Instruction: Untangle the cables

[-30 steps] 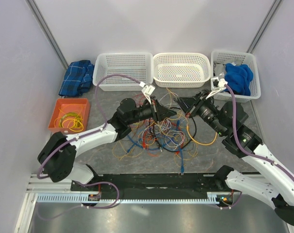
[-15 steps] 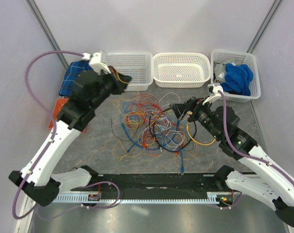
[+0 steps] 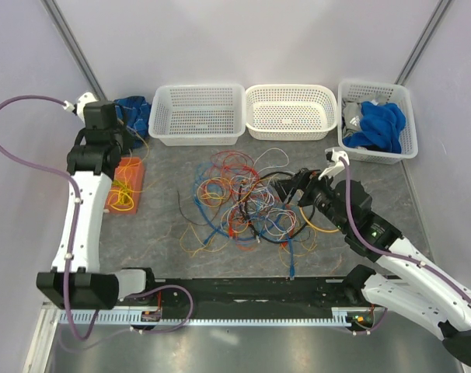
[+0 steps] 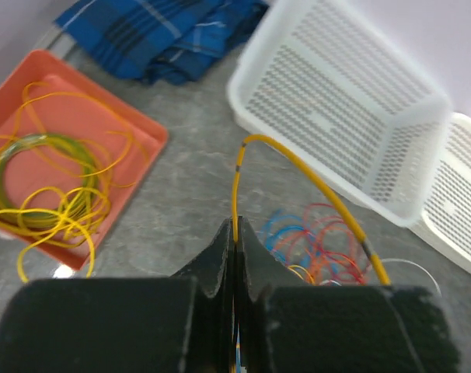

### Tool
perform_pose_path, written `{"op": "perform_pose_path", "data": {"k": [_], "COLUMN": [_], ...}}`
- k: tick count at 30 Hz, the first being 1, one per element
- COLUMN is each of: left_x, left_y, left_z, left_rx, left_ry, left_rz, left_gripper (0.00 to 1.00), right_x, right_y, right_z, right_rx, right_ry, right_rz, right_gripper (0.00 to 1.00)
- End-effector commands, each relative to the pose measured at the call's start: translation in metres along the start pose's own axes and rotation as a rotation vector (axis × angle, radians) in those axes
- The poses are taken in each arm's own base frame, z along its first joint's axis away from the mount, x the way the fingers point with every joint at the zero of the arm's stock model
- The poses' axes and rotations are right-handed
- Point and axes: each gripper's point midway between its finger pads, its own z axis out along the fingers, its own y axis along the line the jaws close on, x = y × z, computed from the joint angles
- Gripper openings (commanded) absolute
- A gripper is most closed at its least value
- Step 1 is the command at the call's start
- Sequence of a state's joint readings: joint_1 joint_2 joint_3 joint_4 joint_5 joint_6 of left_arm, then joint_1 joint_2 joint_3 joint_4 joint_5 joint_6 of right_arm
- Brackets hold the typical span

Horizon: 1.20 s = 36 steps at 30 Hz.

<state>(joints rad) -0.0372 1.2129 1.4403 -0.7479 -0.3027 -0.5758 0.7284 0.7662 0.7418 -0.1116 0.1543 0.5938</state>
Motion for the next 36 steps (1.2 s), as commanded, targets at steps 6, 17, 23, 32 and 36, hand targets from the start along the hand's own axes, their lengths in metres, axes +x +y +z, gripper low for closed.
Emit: {"op": "perform_pose_path", "data": {"k": [6, 17, 23, 32, 36], "left_x": [-0.003, 0.036, 0.032, 0.027, 0.028], "left_y": [0.080, 0.135, 0.152, 0.156, 0.144], "left_z": [0.075, 0.123, 0.133, 0.137, 0.130], "left_rx": [-0.251, -0.407, -0.447, -0.456, -0.404], "left_ry": [0.195, 0.362, 0.357, 0.355, 0.374], "left_rz": [-0.331, -0.405, -0.409, -0.414, -0.435], "left_gripper": [0.02, 0.02, 0.15, 0.37, 0.37], "right_x": [0.010, 0.029, 0.038, 0.043, 0.043], "right_y": [0.005, -0.005, -0.004, -0.010, -0.006], "right_z": [-0.002, 0.000, 0.006, 0.005, 0.009], "right_rx": [-0.062, -0.055, -0.063, -0.046, -0.063], "right_ry": [-0.001, 0.029, 0.068, 0.070, 0.070], "right_rz": [0.028, 0.016, 0.021, 0.021, 0.022], "right_gripper": [0.93, 0.93, 0.93, 0.93, 0.93]}}
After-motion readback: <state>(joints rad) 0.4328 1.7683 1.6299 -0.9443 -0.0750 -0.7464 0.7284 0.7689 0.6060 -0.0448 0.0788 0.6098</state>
